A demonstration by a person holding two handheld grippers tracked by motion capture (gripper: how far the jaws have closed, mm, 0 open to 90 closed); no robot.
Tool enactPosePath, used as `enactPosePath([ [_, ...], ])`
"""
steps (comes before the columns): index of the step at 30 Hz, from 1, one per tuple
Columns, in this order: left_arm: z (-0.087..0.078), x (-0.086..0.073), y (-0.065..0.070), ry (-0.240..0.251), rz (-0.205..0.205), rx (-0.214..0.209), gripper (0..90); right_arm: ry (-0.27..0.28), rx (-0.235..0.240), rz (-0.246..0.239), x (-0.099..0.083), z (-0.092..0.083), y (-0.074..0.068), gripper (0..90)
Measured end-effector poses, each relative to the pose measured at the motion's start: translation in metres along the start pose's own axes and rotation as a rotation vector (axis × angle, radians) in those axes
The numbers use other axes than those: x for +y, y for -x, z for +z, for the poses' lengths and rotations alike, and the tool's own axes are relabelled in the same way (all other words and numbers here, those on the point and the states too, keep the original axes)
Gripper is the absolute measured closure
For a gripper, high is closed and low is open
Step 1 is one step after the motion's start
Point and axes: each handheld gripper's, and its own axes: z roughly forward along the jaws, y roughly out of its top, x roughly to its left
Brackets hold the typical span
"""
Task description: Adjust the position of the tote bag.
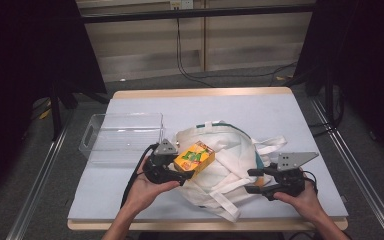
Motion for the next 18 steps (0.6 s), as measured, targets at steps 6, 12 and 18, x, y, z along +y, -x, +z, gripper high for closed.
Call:
enactPosePath([
  [6,-0.002,0.010,-0.003,-0.104,-0.017,-0.007,28.0,-0.004,0.002,0.000,0.000,0.000,0.000,42.5],
  [12,0.004,0.017,-0.005,-0.243,0.004,-0.039,28.0,-0.006,0.004,0.002,0.000,0.002,0.000,42.4],
  [18,0.012,0.022,-0.003,-0.338,0.016,-0.034,27.9,-0.009,0.004,0.001,-0.001,0.002,0.000,42.4],
])
